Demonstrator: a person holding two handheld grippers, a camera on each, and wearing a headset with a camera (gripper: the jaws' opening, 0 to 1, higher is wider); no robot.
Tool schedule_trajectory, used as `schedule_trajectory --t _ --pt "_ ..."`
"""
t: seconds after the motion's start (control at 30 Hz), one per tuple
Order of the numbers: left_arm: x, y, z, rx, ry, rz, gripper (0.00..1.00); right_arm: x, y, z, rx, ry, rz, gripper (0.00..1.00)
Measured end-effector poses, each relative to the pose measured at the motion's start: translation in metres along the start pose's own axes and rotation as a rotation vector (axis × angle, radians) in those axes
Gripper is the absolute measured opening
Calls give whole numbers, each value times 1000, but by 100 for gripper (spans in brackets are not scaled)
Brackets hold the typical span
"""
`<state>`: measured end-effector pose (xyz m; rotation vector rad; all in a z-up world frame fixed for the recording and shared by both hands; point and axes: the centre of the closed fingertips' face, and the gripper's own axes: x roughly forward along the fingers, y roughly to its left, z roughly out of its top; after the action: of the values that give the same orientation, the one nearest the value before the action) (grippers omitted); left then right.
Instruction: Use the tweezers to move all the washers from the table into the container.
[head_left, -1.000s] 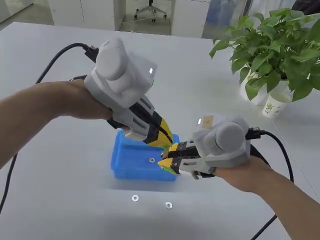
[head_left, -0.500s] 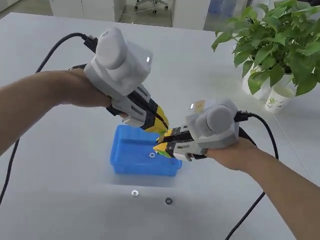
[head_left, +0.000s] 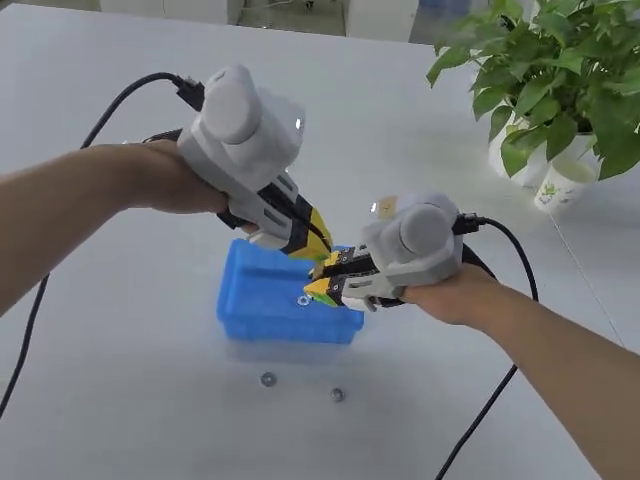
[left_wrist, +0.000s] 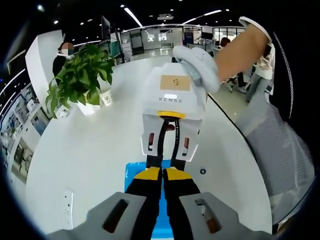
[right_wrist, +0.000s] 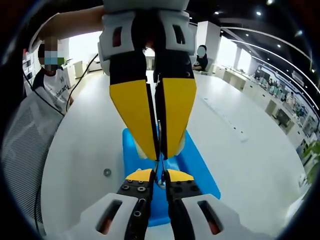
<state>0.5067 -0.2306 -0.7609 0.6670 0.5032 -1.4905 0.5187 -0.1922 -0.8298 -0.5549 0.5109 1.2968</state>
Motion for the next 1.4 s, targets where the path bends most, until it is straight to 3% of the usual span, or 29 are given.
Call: schedule_trajectory --t 0.5,0.93,1.4 --pt "15 0 -21 -30 23 -3 5 17 3 -20 6 51 49 12" --pt "14 1 -19 -26 21 2 5 16 3 -20 -4 55 51 12" --pt "1 0 -6 -16 24 15 5 5 2 -5 -17 30 30 12"
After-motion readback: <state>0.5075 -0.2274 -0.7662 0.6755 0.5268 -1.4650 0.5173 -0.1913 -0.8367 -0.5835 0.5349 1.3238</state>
